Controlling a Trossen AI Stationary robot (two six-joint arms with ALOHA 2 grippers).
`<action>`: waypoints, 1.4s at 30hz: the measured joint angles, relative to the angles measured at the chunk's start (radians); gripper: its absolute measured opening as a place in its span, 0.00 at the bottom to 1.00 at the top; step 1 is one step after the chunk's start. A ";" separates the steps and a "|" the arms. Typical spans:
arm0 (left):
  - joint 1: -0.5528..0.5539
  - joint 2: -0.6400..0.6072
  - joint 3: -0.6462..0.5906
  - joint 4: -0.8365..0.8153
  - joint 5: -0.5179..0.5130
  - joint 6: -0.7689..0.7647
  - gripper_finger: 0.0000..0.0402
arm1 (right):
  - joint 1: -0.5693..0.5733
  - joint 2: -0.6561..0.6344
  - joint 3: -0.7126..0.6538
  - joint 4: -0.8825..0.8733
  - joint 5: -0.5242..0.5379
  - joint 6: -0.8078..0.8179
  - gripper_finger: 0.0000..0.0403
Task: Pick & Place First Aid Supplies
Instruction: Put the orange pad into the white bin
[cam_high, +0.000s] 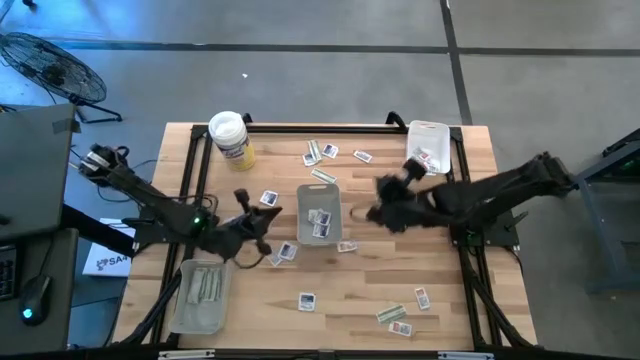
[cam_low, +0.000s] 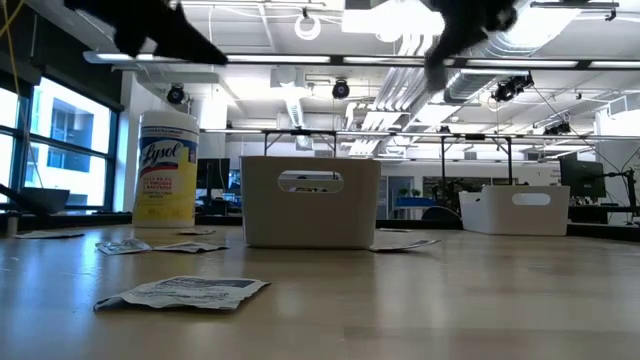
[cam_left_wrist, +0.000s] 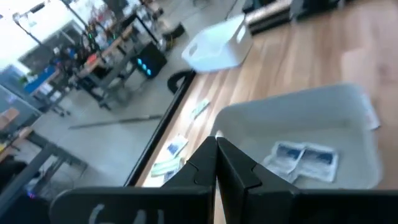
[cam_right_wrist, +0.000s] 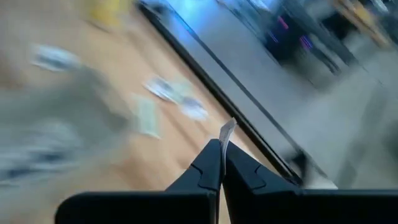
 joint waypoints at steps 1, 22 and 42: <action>0.030 0.000 0.000 -0.011 0.025 0.001 0.01 | -0.038 -0.014 -0.008 -0.060 -0.003 0.041 0.00; 0.649 0.001 0.000 0.032 0.567 0.088 0.01 | -0.974 -0.035 -0.142 -0.104 -0.382 -0.144 0.00; 0.771 0.001 0.000 0.138 0.954 0.026 0.01 | -1.116 0.297 -0.142 0.000 -0.500 -0.257 0.09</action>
